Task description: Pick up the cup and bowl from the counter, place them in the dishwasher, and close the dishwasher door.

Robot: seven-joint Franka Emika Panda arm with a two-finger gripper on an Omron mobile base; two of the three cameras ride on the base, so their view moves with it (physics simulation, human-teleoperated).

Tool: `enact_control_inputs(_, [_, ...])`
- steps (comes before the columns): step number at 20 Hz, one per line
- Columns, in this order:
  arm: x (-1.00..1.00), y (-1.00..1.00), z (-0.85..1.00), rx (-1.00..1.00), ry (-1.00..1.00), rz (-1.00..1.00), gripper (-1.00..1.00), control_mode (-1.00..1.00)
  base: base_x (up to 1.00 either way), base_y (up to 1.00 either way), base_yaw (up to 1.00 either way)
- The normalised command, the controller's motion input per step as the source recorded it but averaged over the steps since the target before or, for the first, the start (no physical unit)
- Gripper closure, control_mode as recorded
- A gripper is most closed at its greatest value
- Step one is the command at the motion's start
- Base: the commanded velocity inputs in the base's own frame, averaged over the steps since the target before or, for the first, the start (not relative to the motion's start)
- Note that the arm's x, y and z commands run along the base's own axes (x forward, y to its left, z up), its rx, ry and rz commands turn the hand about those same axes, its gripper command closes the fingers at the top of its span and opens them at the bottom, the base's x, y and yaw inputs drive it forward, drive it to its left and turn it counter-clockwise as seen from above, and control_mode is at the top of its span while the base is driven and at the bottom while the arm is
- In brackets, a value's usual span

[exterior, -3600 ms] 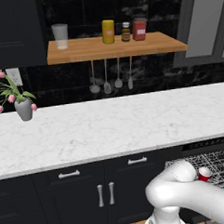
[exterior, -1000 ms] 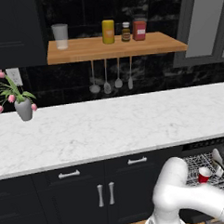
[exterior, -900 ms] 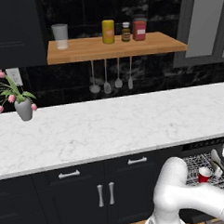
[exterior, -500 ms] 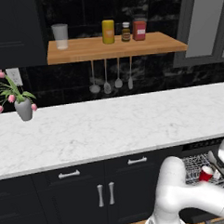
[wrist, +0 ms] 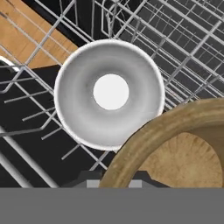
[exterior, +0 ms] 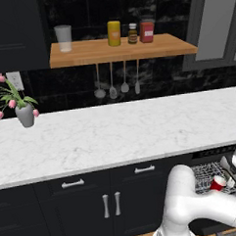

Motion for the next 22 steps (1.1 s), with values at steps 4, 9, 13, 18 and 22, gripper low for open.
enact_control_inputs(4, [0.00, -0.03, 0.01, 0.04, -0.05, 0.00, 1.00, -1.00, 0.00, 0.00, 0.00])
enact_control_inputs(9, [0.30, -0.24, 0.00, 0.04, -0.02, -0.01, 1.00, -1.00, 0.00, 0.00, 0.00])
enact_control_inputs(13, [0.48, -0.37, -0.09, 0.04, 0.00, -0.01, 1.00, -1.00, 0.00, 0.00, 0.00])
enact_control_inputs(18, [0.15, -0.23, -0.45, 0.03, 0.00, 0.00, 1.00, -1.00, 0.00, 0.00, 0.00])
enact_control_inputs(22, [0.06, 0.00, -0.71, 0.03, 0.00, 0.00, 1.00, -1.00, 0.00, 0.00, 0.00])
